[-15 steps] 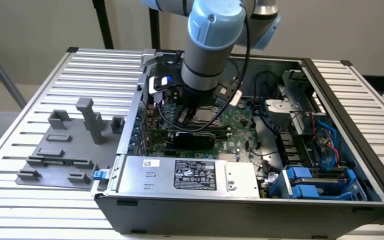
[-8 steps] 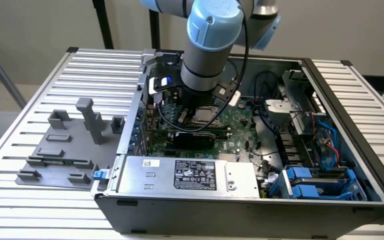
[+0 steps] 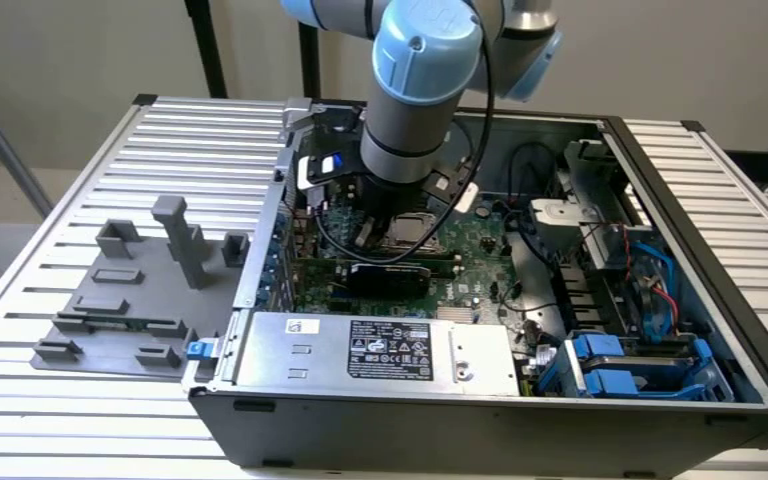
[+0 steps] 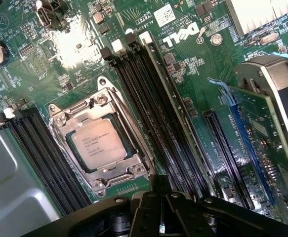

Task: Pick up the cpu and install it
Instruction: 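Install the second cpu locking lever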

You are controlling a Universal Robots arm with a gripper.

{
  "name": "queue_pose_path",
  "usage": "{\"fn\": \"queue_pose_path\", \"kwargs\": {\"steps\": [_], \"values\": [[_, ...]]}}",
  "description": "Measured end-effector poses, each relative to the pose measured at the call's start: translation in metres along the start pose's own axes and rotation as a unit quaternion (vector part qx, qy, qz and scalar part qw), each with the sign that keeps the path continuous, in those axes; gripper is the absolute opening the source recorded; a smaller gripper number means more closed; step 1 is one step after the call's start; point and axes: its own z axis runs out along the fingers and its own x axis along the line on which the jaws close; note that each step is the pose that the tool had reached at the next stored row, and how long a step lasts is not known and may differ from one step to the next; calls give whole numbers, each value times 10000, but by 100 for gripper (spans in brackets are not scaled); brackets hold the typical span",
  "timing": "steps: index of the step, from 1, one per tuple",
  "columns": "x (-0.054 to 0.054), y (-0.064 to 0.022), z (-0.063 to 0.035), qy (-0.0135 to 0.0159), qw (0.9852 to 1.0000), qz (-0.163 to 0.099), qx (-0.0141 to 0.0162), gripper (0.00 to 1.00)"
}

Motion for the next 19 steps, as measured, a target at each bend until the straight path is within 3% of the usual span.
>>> {"fn": "queue_pose_path", "kwargs": {"steps": [19], "values": [[68, -47, 92, -44, 10000, 4, -24, 11]]}}
